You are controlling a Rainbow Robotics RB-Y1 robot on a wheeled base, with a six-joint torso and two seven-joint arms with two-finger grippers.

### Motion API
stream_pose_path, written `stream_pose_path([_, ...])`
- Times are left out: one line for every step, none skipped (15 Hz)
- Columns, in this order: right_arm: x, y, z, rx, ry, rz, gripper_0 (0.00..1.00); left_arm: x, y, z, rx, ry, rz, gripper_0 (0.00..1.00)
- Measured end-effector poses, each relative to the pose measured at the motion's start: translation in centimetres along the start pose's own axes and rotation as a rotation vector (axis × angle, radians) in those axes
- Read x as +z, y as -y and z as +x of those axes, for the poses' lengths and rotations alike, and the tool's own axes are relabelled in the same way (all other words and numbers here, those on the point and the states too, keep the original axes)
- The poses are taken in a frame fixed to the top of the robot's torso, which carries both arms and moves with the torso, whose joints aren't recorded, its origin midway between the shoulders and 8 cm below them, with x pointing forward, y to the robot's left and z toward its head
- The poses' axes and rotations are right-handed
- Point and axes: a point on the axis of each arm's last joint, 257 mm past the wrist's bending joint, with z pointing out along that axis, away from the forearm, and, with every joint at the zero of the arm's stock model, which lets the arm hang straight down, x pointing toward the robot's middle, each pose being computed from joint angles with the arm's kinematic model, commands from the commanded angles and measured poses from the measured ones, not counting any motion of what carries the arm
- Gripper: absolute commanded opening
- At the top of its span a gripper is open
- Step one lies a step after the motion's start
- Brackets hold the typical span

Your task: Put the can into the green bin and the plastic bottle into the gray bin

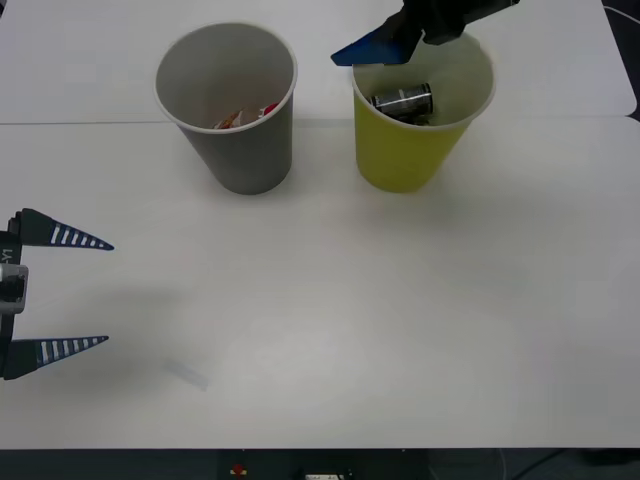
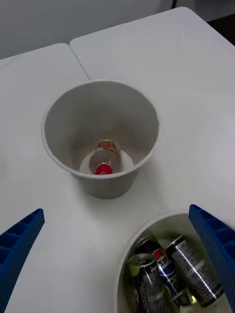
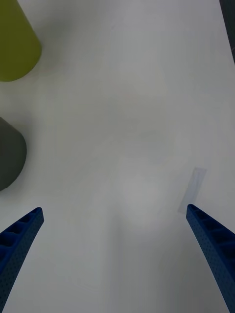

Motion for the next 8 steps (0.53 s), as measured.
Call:
stream_pose_path([-1.0, -0.3, 1.0, -0.003, 0.007, 0.0, 1.0, 0.0, 0.0, 0.0, 0.0, 0.0, 0.0, 1.0])
stream_pose_path([-1.9, -0.6, 2.1, -0.009, 0.012, 0.001, 1.0, 0.0, 0.0, 0.0, 0.0, 0.0, 0.0, 1.0])
stream_pose_path([-2.7, -0.9, 3.3, -0.025, 0.016, 0.003, 1.0, 0.0, 0.0, 0.0, 0.0, 0.0, 0.0, 1.0])
stream_pose_path([-3.7, -1.2, 4.7, -0.049, 0.018, 0.005, 1.0, 0.0, 0.0, 0.0, 0.0, 0.0, 0.0, 1.0])
stream_pose_path([-4.5, -1.6, 6.0, -0.064, 0.023, -0.001, 1.0, 0.0, 0.0, 0.0, 0.0, 0.0, 0.0, 1.0])
stream_pose_path([-5.5, -2.0, 7.2, -0.08, 0.035, -0.01, 1.0, 0.0, 0.0, 0.0, 0.0, 0.0, 0.0, 1.0])
stream_pose_path([-6.5, -2.5, 8.5, -0.095, 0.045, -0.017, 1.0, 0.0, 0.0, 0.0, 0.0, 0.0, 0.0, 1.0])
stream_pose_path([-7.5, -3.0, 9.9, -0.106, 0.056, -0.025, 1.0, 0.0, 0.0, 0.0, 0.0, 0.0, 0.0, 1.0])
